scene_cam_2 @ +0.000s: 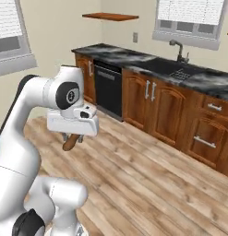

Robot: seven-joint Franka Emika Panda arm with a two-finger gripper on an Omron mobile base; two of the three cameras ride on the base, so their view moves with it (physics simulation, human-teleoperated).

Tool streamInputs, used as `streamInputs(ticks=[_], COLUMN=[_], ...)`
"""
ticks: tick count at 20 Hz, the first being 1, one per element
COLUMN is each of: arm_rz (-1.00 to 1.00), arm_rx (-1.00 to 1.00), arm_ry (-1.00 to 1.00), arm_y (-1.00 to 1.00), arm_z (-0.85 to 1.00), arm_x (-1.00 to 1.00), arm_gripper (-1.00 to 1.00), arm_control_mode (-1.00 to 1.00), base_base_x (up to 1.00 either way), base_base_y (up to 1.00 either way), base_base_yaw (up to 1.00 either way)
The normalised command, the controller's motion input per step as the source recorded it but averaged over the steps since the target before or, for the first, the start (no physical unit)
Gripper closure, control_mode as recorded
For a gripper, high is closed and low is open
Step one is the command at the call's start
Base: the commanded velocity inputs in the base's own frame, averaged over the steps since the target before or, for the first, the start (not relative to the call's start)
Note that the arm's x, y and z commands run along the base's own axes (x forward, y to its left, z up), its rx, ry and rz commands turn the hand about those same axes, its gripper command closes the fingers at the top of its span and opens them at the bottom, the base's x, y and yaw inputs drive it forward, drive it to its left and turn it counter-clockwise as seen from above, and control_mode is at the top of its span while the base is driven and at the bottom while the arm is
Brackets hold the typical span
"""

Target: Take the pizza cutter from the drawer on the left and place it on the dining counter for cutting.

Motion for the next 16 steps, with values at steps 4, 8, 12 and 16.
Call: streamInputs(ticks=[4,8,12,16], arm_rz=[0.0,0.0,0.0,0.0], arm_rx=[0.0,0.0,0.0,0.0], arm_ry=[0.0,0.0,0.0,0.0], arm_y=[0.0,0.0,0.0,0.0], arm_z=[0.0,0.0,0.0,0.0], arm_x=[0.0,0.0,0.0,0.0], arm_gripper=[1.0,1.0,1.0,1.0], arm_control_mode=[1.0,1.0,1.0,1.0], base_base_x=[0.32,0.6,0.83,0.64], base_base_y=[-0.35,-0.08,0.35,0.76], base_base_yaw=[-0.71,-0.65,-0.56,-0.63])
